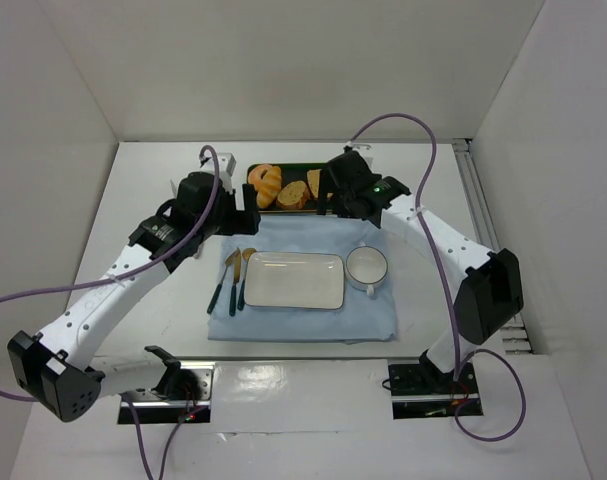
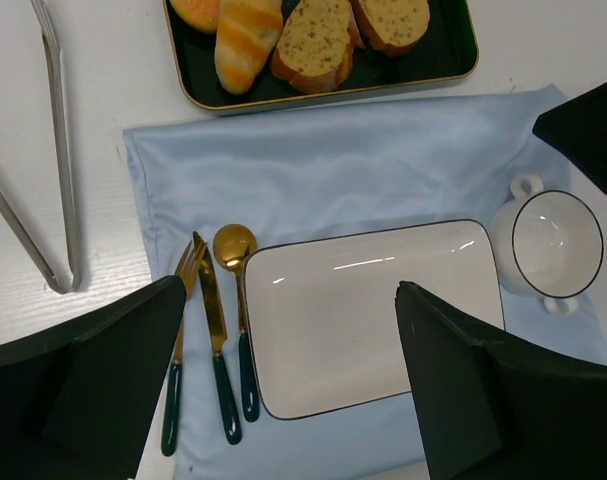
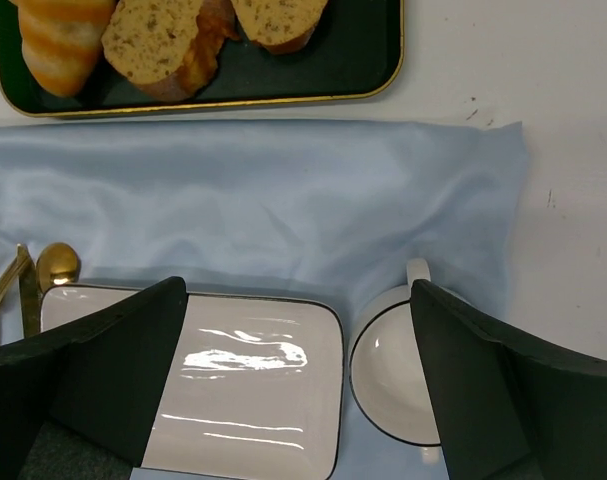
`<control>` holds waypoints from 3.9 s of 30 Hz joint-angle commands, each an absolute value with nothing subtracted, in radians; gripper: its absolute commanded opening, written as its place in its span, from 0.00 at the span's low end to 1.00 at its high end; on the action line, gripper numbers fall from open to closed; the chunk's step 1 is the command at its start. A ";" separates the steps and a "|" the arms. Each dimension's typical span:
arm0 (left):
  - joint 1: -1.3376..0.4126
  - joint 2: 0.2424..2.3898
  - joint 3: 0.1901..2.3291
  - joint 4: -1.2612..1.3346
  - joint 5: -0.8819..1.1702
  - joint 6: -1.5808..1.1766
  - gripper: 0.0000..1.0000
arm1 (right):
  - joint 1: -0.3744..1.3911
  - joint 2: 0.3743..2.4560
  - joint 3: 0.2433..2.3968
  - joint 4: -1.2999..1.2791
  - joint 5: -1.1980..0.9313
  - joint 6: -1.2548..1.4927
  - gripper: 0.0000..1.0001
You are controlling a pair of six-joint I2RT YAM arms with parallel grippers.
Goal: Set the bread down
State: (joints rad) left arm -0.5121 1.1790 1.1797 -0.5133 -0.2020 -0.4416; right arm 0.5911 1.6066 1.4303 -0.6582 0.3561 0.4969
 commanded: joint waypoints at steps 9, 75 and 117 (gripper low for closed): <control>-0.508 1.175 1.149 -0.370 -0.356 -0.491 0.96 | 0.601 1.568 1.416 -0.678 0.313 0.506 1.00; -0.067 1.851 1.269 -0.477 -0.268 -0.454 1.00 | 0.591 1.324 1.258 -0.601 0.245 0.500 1.00; -0.006 2.102 1.362 -0.528 -0.167 -0.387 0.73 | 0.581 1.272 1.249 -0.641 0.313 0.528 1.00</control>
